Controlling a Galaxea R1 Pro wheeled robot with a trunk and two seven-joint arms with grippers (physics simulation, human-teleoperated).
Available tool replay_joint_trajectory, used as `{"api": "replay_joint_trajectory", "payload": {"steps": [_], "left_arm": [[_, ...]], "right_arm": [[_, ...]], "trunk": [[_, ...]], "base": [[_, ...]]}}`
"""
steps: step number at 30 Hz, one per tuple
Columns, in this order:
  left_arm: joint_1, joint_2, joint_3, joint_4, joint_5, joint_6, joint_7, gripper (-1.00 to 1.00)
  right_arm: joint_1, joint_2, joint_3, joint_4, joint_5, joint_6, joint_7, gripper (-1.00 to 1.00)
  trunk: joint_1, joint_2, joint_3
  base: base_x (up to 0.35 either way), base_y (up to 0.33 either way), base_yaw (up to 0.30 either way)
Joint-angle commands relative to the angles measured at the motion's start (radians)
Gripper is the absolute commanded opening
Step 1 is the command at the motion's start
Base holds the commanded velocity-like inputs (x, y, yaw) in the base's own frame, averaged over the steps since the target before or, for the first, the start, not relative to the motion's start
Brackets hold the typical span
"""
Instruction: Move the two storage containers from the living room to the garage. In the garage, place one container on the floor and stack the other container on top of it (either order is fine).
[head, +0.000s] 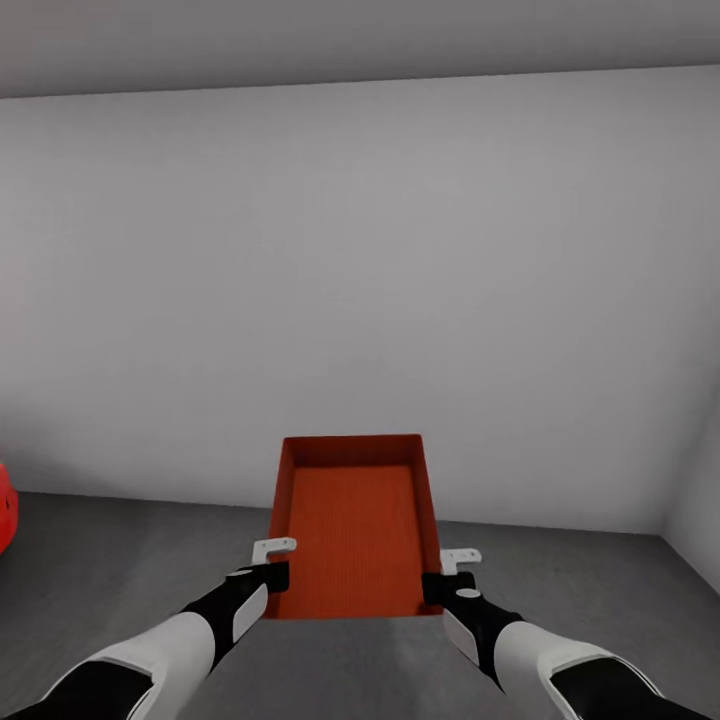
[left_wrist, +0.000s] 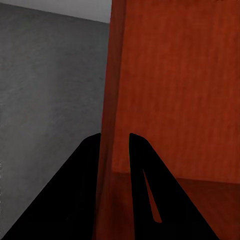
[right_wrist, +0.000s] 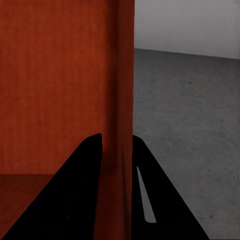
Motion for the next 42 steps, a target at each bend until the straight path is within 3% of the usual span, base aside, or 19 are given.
{"api": "replay_joint_trajectory", "payload": {"steps": [1, 9, 22, 23, 42], "left_arm": [[-0.001, 0.0, -0.003, -0.006, 0.002, 0.002, 0.011, -1.0], [-0.001, 0.0, -0.096, 0.008, 0.095, 0.002, 0.022, -1.0], [-0.001, 0.002, -0.292, 0.018, 0.294, 0.002, 0.033, -1.0], [-0.001, 0.0, 0.136, -0.008, -0.119, 0.002, 0.044, -1.0], [-0.001, 0.0, 0.138, -0.01, -0.118, 0.002, 0.045, -1.0]], "right_arm": [[0.0, 0.0, 0.014, 0.007, -0.016, -0.005, -0.002, -1.0], [0.001, 0.0, -0.047, 0.022, 0.043, -0.006, -0.002, -1.0], [0.001, 0.0, -0.182, 0.038, 0.177, -0.006, -0.002, -1.0], [0.001, 0.0, 0.071, 0.038, -0.076, -0.006, -0.002, -1.0], [0.001, 0.0, 0.071, 0.038, -0.076, 0.0, -0.001, -1.0]], "trunk": [[0.0, -0.001, 0.0], [0.0, -0.001, 0.0], [0.0, -0.001, 0.0], [0.0, -0.001, 0.0], [0.0, -0.001, 0.0]], "base": [[0.007, 0.0, 0.0], [0.214, 0.0, 0.0], [0.321, 0.0, 0.0], [0.323, 0.0, 0.0], [0.323, 0.0, -0.022]]}}
